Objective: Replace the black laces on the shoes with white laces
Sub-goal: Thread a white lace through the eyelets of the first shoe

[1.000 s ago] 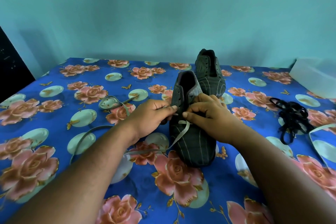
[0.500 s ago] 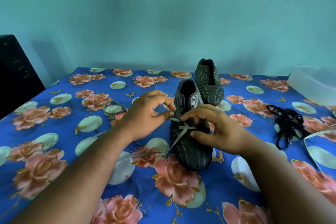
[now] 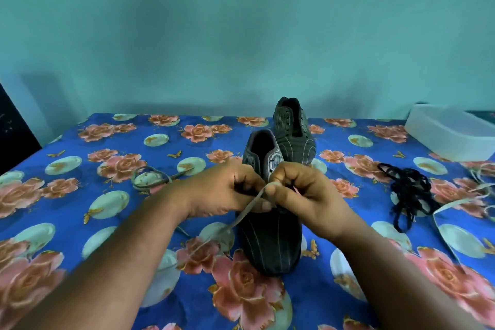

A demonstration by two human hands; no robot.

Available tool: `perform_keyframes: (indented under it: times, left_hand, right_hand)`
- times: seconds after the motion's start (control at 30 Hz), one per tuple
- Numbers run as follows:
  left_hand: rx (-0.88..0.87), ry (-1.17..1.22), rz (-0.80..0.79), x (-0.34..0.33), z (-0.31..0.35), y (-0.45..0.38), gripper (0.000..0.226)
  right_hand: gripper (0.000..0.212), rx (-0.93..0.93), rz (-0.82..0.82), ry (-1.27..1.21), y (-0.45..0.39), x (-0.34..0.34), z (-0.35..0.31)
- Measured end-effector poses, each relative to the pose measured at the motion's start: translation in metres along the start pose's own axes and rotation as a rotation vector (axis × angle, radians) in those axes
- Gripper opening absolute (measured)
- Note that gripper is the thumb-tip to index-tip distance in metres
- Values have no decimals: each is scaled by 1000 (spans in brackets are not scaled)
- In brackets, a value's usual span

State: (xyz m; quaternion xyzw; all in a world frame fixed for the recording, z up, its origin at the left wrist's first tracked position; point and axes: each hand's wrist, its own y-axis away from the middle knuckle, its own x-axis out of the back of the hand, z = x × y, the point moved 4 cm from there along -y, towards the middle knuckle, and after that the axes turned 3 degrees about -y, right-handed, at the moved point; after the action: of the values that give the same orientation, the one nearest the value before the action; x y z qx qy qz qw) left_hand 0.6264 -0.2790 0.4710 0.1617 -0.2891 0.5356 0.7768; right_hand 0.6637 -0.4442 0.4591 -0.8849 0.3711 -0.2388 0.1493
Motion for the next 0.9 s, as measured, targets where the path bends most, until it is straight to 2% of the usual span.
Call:
perform_keyframes:
  times: [0.13,0.2,0.27,0.33,0.4,0.47,0.53,0.6,0.63,0.7,0.77,0.8,0.87,0.9]
  left_hand:
    - [-26,110,151,-8,-13,-1,5]
    - [-50,88,165,-8,-14,0,14]
    - [-65,79,155,-8,-14,3,16]
    - [-61,98,164,-7,-14,3,16]
    - [-73,110,192,-7,-14,3,23]
    - [-87,91,223,-8,-14,2,27]
    - [-77,74,246,-10,-14,1,28]
    - [-58,76,261,-12,-14,0,28]
    - [-51,77,269,-12,-15,0,28]
    - [-36,93,272,-12,-15,0,24]
    - [-17,126,276,-12,-15,1,16]
    - [-13,135,280,-12,-15,1,12]
    - [-26,125,278,-12,-14,1,7]
    - [-35,116,276,-12,-14,1,5]
  right_hand:
    - [37,-122,86,-405,-3,16,4]
    - [48,-188,169,-672,-4,27,10]
    - [47,-198,295,-802,-5,42,14]
    - [50,-236,480,-803,-3,61,15]
    - [54,-374,691,-710,4,83,23]
    - [51,-545,838,-541,14,104,36]
    - [37,-685,898,-309,24,121,50]
    - [25,-696,871,44,28,130,53]
    - [24,-642,854,230,26,128,48]
    - [20,-406,786,437,18,112,29]
    - [13,-149,528,428,7,82,11]
    - [23,-57,364,480,3,65,7]
    - [38,20,91,618,0,39,10]
    - [37,20,30,629,-2,32,13]
